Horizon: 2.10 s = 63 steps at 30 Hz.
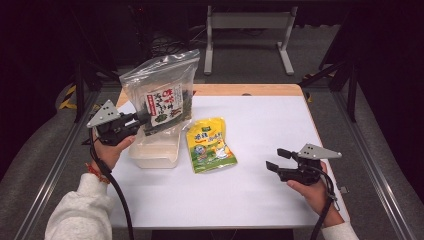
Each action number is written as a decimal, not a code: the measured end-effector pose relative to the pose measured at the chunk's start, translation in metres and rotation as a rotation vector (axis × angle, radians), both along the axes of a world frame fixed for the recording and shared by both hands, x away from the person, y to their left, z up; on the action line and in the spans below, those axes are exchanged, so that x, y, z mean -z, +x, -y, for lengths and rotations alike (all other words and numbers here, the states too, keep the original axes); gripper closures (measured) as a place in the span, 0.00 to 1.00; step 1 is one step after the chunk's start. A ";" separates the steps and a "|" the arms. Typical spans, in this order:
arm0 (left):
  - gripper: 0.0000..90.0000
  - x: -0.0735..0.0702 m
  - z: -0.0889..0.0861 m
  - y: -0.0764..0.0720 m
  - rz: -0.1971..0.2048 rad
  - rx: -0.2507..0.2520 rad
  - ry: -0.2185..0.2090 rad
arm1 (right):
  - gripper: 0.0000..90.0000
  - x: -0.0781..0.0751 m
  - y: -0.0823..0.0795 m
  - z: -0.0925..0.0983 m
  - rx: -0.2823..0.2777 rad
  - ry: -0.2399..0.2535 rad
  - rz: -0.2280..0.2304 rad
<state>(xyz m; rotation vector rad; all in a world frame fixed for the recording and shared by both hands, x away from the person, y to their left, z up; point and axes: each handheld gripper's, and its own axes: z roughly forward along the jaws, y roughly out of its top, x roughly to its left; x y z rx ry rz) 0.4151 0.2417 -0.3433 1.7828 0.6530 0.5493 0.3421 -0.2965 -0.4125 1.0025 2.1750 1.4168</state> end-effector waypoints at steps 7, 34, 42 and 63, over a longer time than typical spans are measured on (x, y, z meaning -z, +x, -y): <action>0.85 0.011 -0.012 0.005 -0.009 -0.049 0.043 | 0.35 0.003 0.000 -0.002 -0.001 -0.013 -0.008; 0.85 0.041 -0.022 0.006 -0.053 -0.059 0.029 | 0.34 0.009 0.001 -0.008 -0.022 -0.039 -0.026; 0.85 0.053 -0.024 0.008 -0.066 -0.060 0.030 | 0.34 0.010 0.001 -0.010 -0.025 -0.042 -0.029; 0.84 0.071 -0.033 0.005 -0.086 -0.060 -0.022 | 0.34 0.012 0.005 -0.017 -0.046 -0.072 -0.034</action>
